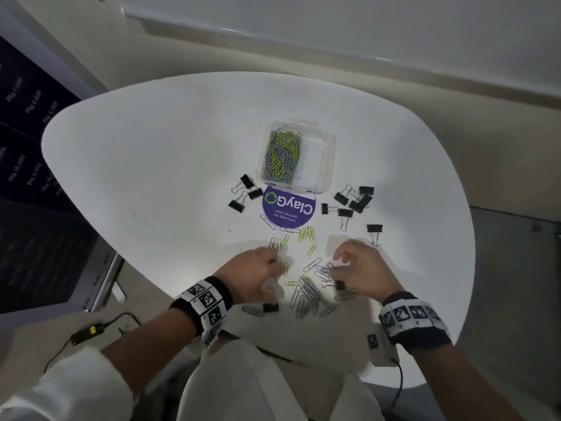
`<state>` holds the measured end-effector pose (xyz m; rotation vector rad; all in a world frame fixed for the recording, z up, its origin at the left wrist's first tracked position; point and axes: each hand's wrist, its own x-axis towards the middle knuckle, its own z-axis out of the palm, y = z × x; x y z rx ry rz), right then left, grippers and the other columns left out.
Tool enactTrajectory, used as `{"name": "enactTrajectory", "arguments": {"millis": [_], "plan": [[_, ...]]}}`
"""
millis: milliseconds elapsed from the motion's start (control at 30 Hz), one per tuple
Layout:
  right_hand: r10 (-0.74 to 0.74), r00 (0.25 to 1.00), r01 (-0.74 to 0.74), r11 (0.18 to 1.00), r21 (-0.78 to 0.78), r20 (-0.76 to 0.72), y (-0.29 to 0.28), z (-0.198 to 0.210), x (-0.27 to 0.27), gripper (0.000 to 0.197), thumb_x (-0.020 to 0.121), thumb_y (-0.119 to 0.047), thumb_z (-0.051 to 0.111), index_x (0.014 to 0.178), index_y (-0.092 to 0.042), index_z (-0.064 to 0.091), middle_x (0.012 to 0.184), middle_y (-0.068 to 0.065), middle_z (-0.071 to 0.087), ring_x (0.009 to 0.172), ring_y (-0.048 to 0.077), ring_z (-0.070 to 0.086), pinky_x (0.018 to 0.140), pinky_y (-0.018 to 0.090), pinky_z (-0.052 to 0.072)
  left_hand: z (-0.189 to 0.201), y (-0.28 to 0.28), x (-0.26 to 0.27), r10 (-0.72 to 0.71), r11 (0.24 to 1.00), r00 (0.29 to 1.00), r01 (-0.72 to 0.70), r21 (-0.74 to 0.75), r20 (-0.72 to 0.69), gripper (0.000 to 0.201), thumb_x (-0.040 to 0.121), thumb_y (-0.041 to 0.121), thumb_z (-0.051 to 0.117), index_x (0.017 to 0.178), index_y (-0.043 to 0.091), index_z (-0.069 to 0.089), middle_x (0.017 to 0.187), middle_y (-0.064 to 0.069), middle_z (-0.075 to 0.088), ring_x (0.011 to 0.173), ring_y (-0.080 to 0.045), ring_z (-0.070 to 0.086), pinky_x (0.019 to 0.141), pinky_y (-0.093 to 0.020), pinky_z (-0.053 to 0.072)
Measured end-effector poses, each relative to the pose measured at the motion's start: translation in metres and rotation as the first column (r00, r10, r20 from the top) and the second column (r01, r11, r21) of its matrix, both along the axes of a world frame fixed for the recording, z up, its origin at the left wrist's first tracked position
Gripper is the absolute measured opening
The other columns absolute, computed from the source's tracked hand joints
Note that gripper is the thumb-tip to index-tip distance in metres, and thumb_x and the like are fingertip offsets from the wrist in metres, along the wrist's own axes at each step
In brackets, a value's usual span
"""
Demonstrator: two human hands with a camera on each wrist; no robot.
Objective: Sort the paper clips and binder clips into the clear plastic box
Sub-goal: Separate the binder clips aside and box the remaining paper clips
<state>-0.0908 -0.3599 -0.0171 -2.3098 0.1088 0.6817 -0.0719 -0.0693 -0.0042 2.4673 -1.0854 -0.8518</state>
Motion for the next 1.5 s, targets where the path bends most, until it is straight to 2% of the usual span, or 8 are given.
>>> {"name": "enactTrajectory", "arguments": {"millis": [133,433,600,800,967,1200,1367,1500], "plan": [[0.026,0.988,-0.032,0.999,-0.034,-0.149,-0.031,0.004,-0.014,0.045,0.055,-0.033,0.094,0.088,-0.034,0.064,0.09,-0.005,0.057,0.072,0.008,0.054,0.061,0.016,0.04,-0.003,-0.01,-0.016,-0.117,0.984,0.992,0.123,0.13,-0.057,0.059,0.078,0.044,0.069,0.128,0.019,0.049,0.125,-0.004,0.046,0.117,-0.024,0.042,0.092,-0.033,0.04],[-0.048,0.99,0.05,0.999,0.007,-0.135,-0.009,-0.008,-0.027,0.032,0.072,-0.014,0.083,0.089,-0.031,0.062,0.089,0.001,0.056,0.061,0.006,0.057,0.058,0.011,0.044,-0.009,-0.019,-0.017,-0.024,0.998,0.994,0.03,0.052,-0.106,0.04,0.084,0.013,0.054,0.123,0.005,0.051,0.132,-0.01,0.041,0.122,-0.027,0.043,0.09,-0.036,0.046],[-0.042,0.99,0.037,0.999,-0.04,-0.133,0.005,-0.006,-0.024,0.041,0.065,-0.048,0.082,0.094,-0.036,0.055,0.086,-0.006,0.059,0.07,0.012,0.063,0.063,0.028,0.052,-0.017,-0.018,-0.018,-0.026,0.998,0.998,0.029,0.048,-0.055,0.034,0.082,0.011,0.052,0.115,0.008,0.054,0.129,-0.01,0.038,0.113,-0.028,0.045,0.082,-0.038,0.05],[-0.047,0.994,0.04,0.996,-0.079,-0.097,0.022,-0.001,-0.022,0.021,0.077,-0.034,0.077,0.087,-0.024,0.062,0.085,-0.005,0.06,0.077,0.012,0.061,0.073,0.037,0.056,-0.019,-0.018,-0.014,0.152,0.983,0.978,-0.165,-0.083,-0.145,0.023,0.076,0.014,0.059,0.098,0.01,0.057,0.113,-0.006,0.043,0.093,-0.023,0.051,0.081,-0.032,0.049],[-0.082,0.988,0.09,0.994,0.056,-0.128,0.022,0.004,-0.02,0.021,0.073,-0.028,0.082,0.082,-0.023,0.063,0.084,-0.001,0.066,0.076,0.014,0.065,0.067,0.024,0.055,-0.005,-0.003,0.015,0.425,0.862,0.873,-0.471,-0.188,-0.239,0.022,0.07,0.022,0.067,0.088,0.023,0.055,0.103,0.008,0.039,0.073,-0.012,0.055,0.067,-0.023,0.049],[-0.287,0.957,0.29,0.94,0.18,-0.042,0.016,0.003,0.005,0.012,0.079,-0.028,0.079,0.082,-0.021,0.069,0.077,0.0,0.07,0.071,0.013,0.064,0.07,0.018,0.053,-0.023,0.032,0.075,0.669,0.73,0.743,-0.654,-0.198,0.017,0.021,0.072,0.004,0.067,0.09,0.012,0.06,0.101,0.0,0.042,0.076,-0.019,0.055,0.074,-0.026,0.049],[-0.448,0.885,0.451,0.892,-0.001,0.125,0.002,-0.003,0.038,0.015,0.08,-0.028,0.076,0.09,-0.018,0.072,0.077,-0.005,0.069,0.071,0.007,0.065,0.059,0.003,0.043,-0.028,0.036,0.082,0.637,0.759,0.768,-0.608,-0.232,0.069,0.022,0.075,0.004,0.067,0.093,0.013,0.059,0.102,-0.005,0.046,0.08,-0.024,0.056,0.077,-0.038,0.053],[-0.485,0.868,0.49,0.871,-0.033,0.109,-0.004,-0.008,0.048,0.014,0.081,-0.022,0.077,0.089,-0.013,0.07,0.07,-0.002,0.065,0.062,0.009,0.06,0.052,0.002,0.04,-0.014,0.036,0.065,0.512,0.848,0.857,-0.493,-0.192,0.058,0.029,0.077,0.032,0.069,0.102,0.022,0.057,0.107,0.003,0.047,0.093,-0.017,0.052,0.082,-0.038,0.051]]}}
